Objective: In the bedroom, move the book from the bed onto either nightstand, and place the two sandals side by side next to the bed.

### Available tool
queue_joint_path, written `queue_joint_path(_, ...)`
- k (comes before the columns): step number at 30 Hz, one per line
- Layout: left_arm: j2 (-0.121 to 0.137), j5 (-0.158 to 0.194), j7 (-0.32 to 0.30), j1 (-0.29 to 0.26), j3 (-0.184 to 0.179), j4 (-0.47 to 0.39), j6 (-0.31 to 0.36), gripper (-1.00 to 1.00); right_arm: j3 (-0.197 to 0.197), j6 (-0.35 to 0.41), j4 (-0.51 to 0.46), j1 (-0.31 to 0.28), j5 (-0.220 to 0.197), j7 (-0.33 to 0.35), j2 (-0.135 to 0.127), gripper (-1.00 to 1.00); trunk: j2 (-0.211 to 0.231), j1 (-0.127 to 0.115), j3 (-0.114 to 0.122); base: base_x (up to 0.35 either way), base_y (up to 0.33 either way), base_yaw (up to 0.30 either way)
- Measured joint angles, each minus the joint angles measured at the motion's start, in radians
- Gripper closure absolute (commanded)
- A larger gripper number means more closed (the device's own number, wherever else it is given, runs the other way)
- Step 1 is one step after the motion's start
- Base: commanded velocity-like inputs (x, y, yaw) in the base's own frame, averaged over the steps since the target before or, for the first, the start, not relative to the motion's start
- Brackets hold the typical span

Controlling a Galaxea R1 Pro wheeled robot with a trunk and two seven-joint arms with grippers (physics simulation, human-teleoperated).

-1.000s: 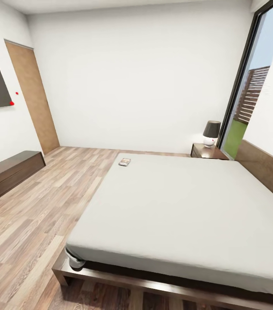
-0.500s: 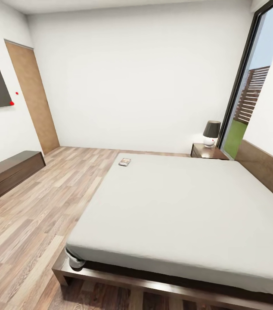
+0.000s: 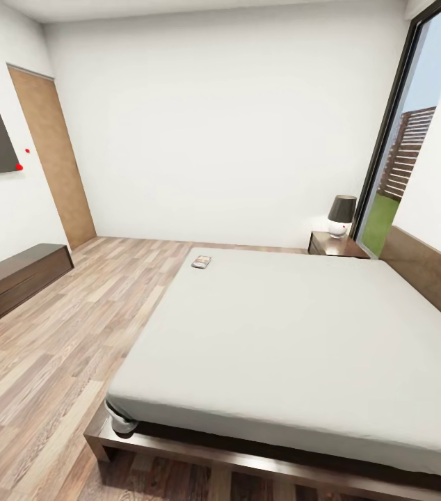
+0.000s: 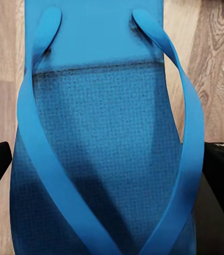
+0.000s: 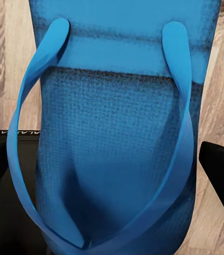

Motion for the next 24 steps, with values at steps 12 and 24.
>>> queue_joint_path(12, 0.000, -0.001, -0.003, 0.000, -0.001, 0.000, 0.000, 1.00, 0.000, 0.000, 0.000, 0.000, 0.000, -0.001, 0.001, 1.00, 0.084, -0.046, 0.038, 0.000, 0.000, 0.000)
queue_joint_path(24, -0.001, -0.001, -0.001, 0.000, -0.002, -0.002, 0.010, 1.00, 0.002, 0.000, 0.000, 0.000, 0.001, 0.000, 0.002, 1.00, 0.168, -0.092, 0.075, 0.000, 0.000, 0.000)
